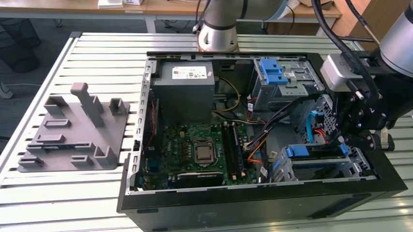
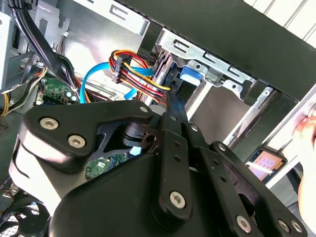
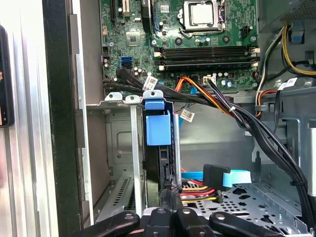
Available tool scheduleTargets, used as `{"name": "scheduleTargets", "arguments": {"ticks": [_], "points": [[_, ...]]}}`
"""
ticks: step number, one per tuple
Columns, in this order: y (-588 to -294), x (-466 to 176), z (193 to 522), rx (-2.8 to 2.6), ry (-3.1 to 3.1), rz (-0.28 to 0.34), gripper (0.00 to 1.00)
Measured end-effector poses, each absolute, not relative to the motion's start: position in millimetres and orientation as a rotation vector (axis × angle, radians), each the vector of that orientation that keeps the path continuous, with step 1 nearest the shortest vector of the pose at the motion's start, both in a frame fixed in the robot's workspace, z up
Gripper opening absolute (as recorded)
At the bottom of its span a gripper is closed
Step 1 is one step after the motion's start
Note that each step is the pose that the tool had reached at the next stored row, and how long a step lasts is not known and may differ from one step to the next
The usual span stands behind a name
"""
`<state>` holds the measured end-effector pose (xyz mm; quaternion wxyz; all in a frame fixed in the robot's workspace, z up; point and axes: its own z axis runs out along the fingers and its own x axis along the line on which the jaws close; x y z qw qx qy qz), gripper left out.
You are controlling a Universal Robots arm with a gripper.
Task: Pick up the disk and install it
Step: 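Insert the second disk wire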
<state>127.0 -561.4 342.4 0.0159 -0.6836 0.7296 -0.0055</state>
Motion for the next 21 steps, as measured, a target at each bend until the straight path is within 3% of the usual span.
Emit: {"name": "scheduleTargets", "arguments": {"ticks": [12,21], "points": [[-561.4,119.5,343.7,-2.126,2.270,-0.017,0.11],[-560.4,119.4,376.5,-2.127,2.270,-0.016,0.11]]}}
